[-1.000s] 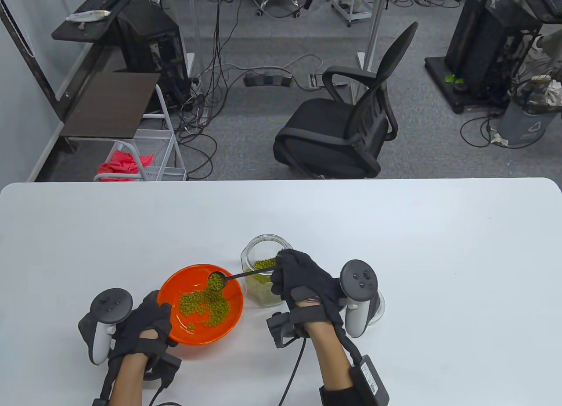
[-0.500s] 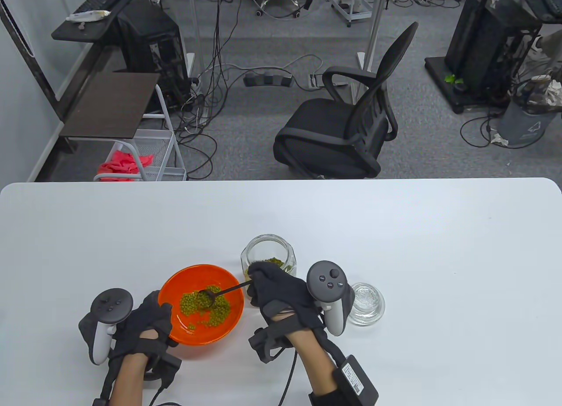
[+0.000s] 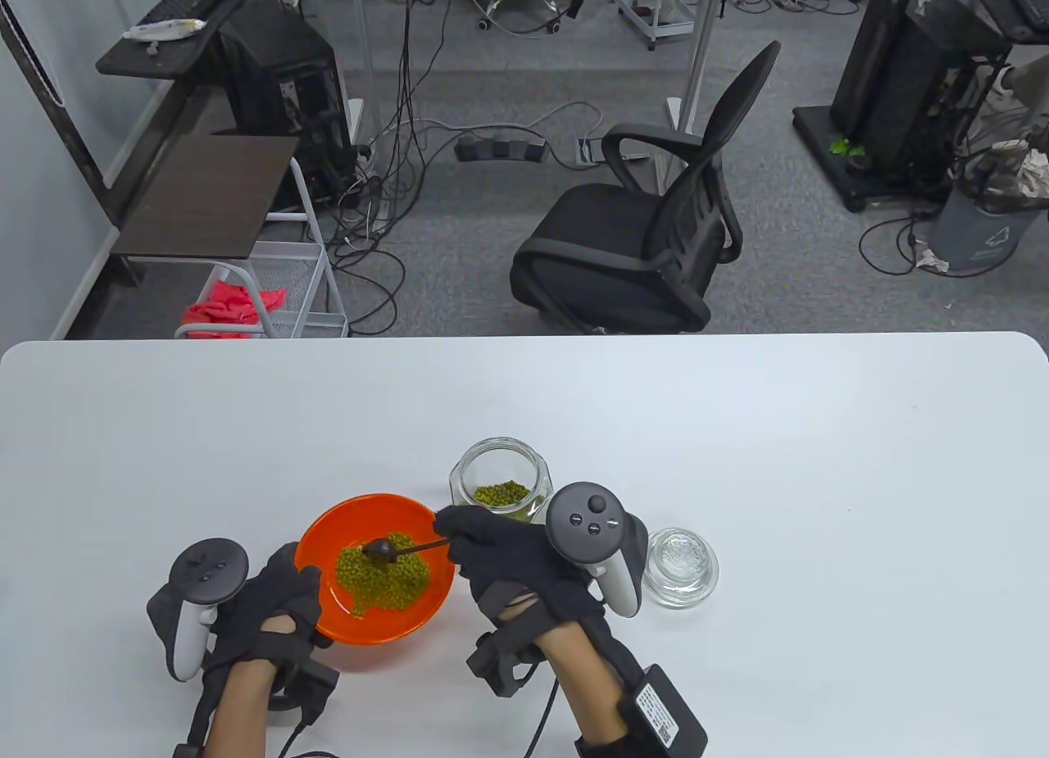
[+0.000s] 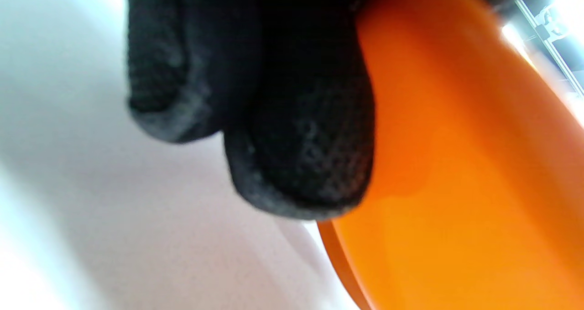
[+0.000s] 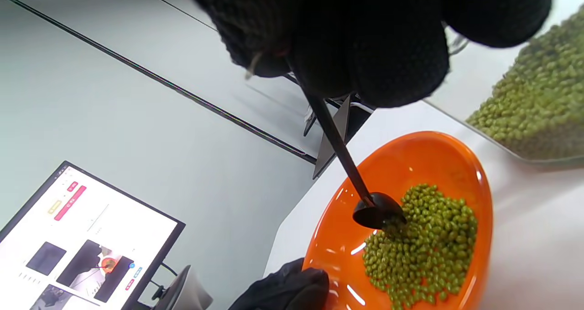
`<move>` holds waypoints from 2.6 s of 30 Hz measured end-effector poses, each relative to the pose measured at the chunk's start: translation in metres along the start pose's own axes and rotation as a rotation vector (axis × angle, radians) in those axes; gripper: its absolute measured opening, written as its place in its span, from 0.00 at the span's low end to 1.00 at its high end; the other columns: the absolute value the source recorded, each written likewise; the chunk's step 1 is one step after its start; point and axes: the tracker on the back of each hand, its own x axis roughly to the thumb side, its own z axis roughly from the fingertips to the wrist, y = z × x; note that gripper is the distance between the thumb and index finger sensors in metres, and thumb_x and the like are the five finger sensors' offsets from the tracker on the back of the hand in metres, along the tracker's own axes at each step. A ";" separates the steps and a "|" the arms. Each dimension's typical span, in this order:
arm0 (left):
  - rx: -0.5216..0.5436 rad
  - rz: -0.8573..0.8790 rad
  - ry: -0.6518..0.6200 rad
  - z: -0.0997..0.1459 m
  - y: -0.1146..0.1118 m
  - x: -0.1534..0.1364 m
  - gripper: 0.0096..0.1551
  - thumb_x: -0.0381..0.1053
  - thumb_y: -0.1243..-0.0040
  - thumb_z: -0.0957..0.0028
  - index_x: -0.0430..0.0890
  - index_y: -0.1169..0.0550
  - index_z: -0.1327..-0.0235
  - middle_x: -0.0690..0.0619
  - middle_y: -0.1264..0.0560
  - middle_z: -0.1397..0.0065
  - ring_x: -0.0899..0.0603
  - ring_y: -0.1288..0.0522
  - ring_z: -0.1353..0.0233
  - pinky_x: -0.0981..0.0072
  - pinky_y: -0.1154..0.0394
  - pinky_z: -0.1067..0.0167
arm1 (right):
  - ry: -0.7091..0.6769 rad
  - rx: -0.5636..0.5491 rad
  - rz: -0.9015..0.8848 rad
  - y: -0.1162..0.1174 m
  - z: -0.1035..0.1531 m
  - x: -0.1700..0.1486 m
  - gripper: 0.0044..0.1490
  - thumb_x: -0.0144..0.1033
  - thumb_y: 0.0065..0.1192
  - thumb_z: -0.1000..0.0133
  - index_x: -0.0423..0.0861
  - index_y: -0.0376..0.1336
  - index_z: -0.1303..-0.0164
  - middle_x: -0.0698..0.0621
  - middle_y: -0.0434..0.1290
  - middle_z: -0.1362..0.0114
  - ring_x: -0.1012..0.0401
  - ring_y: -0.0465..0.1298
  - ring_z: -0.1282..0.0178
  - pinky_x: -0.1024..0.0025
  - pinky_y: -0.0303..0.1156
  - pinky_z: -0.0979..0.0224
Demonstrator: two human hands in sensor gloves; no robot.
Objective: Portion mung beans with measuring scoop (Bowl in hand)
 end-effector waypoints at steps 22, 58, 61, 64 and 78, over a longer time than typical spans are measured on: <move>0.001 -0.003 0.004 0.000 -0.001 0.000 0.35 0.51 0.46 0.43 0.37 0.36 0.26 0.47 0.22 0.38 0.55 0.08 0.72 0.73 0.11 0.72 | -0.045 -0.314 -0.181 -0.053 0.018 0.002 0.25 0.29 0.64 0.46 0.37 0.70 0.39 0.33 0.77 0.45 0.43 0.81 0.53 0.37 0.71 0.46; 0.009 -0.015 0.005 0.001 0.000 0.000 0.35 0.51 0.46 0.43 0.37 0.36 0.26 0.47 0.22 0.38 0.54 0.08 0.72 0.73 0.11 0.72 | -0.028 -0.565 0.395 -0.035 0.012 -0.007 0.25 0.34 0.63 0.46 0.40 0.72 0.41 0.36 0.79 0.49 0.46 0.83 0.57 0.39 0.73 0.49; 0.008 -0.016 0.004 0.001 0.000 0.000 0.35 0.51 0.46 0.43 0.37 0.36 0.26 0.47 0.22 0.38 0.54 0.08 0.72 0.73 0.11 0.72 | -0.035 -0.551 0.450 -0.027 0.009 -0.009 0.25 0.34 0.64 0.46 0.41 0.73 0.41 0.36 0.79 0.49 0.46 0.83 0.57 0.39 0.73 0.48; 0.007 -0.015 0.003 0.001 0.000 0.000 0.35 0.51 0.46 0.43 0.37 0.36 0.26 0.47 0.22 0.38 0.54 0.08 0.72 0.73 0.11 0.72 | -0.037 -0.530 0.511 -0.019 0.006 -0.012 0.25 0.34 0.64 0.46 0.41 0.73 0.41 0.36 0.80 0.49 0.45 0.83 0.57 0.39 0.73 0.48; 0.008 -0.013 -0.002 0.001 0.000 0.000 0.35 0.51 0.47 0.43 0.37 0.36 0.26 0.47 0.22 0.38 0.54 0.08 0.72 0.73 0.11 0.72 | 0.007 -0.424 0.431 -0.008 -0.004 -0.022 0.25 0.33 0.63 0.47 0.39 0.72 0.42 0.34 0.79 0.48 0.45 0.83 0.57 0.39 0.73 0.48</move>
